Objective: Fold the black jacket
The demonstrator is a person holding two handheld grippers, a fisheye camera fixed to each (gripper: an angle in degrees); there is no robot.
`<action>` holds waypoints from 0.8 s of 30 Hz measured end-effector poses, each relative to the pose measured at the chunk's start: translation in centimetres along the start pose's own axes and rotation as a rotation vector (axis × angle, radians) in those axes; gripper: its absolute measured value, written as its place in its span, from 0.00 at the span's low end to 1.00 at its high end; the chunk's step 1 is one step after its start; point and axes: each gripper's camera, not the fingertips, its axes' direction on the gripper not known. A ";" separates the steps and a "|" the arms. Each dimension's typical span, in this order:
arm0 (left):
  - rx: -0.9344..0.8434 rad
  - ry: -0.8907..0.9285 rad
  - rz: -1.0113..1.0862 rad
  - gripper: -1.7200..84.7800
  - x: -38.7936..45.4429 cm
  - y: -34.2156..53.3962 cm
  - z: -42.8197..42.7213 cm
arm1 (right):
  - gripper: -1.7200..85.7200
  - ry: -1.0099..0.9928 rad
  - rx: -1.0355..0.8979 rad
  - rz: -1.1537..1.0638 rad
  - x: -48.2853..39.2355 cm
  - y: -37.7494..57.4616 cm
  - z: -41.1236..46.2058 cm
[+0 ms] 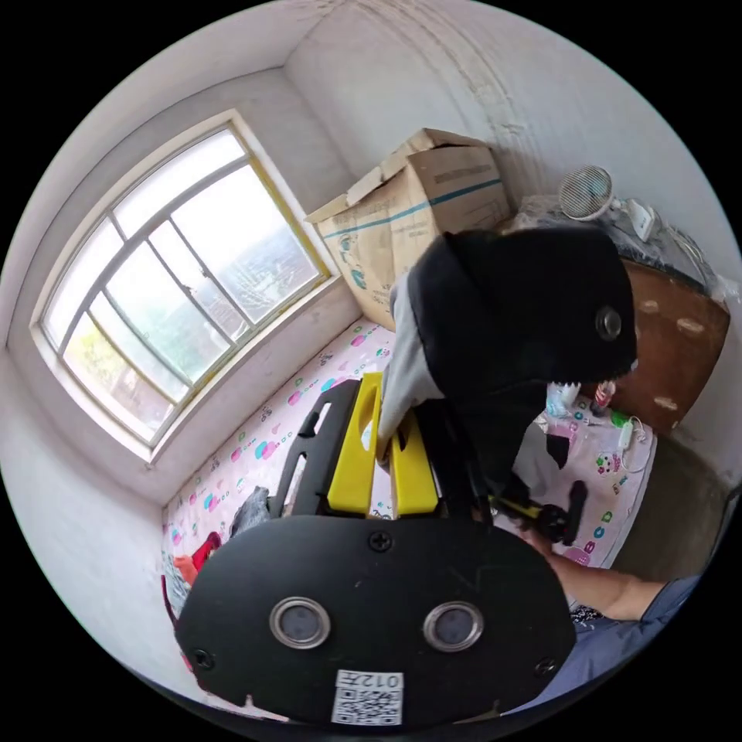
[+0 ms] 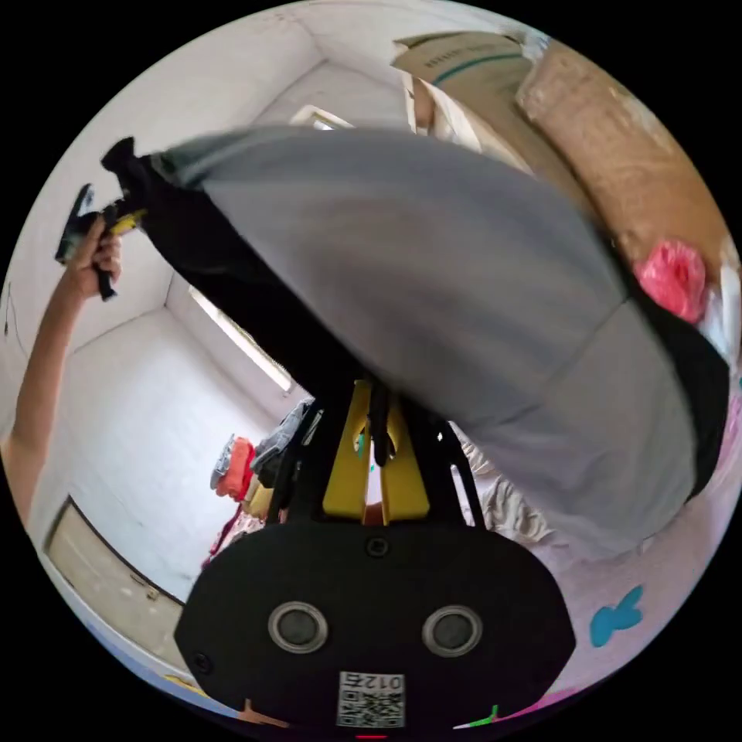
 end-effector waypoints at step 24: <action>0.114 -0.434 -0.133 0.05 -19.0 7.0 -36.4 | 0.02 0.143 -0.170 -0.866 -49.1 -17.7 -13.6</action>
